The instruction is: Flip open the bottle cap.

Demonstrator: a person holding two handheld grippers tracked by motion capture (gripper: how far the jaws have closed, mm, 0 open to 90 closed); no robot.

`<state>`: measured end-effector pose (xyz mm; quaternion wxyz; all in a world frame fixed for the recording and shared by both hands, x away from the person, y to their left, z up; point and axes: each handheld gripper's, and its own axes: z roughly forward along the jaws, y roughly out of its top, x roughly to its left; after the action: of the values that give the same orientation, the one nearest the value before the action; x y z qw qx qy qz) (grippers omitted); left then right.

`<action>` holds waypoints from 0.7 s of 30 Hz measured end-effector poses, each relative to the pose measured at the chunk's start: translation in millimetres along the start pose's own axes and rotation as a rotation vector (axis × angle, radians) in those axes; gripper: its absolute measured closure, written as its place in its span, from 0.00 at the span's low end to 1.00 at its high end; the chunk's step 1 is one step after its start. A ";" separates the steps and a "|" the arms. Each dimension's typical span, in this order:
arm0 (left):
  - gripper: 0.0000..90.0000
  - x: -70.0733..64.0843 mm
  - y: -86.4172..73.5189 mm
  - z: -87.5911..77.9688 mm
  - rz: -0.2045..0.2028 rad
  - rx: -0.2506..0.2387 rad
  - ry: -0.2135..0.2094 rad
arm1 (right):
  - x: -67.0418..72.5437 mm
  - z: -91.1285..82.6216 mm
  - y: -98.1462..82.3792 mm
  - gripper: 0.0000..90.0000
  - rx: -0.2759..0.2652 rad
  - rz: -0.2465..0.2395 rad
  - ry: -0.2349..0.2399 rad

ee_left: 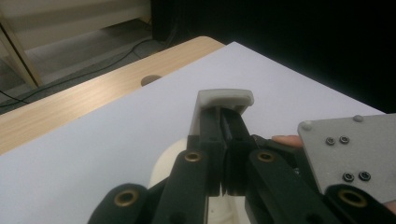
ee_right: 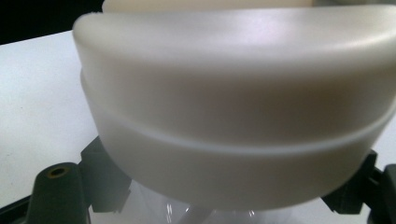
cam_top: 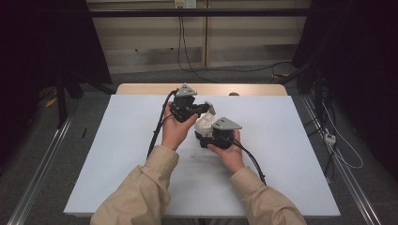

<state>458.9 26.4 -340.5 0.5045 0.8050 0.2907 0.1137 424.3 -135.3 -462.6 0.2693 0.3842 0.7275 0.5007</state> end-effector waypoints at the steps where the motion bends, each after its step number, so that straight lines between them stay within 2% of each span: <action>1: 0.98 0.1 0.2 0.2 -0.001 0.001 0.001 | 0.0 0.0 0.0 0.21 0.000 0.000 0.000; 21: 0.98 0.4 8.9 11.3 -0.002 -0.017 -0.002 | -0.1 -0.1 -0.1 0.21 0.001 0.001 0.000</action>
<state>467.7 15.3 -337.9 0.5118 0.8005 0.2898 0.1150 424.2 -135.4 -462.7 0.2691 0.3845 0.7275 0.5004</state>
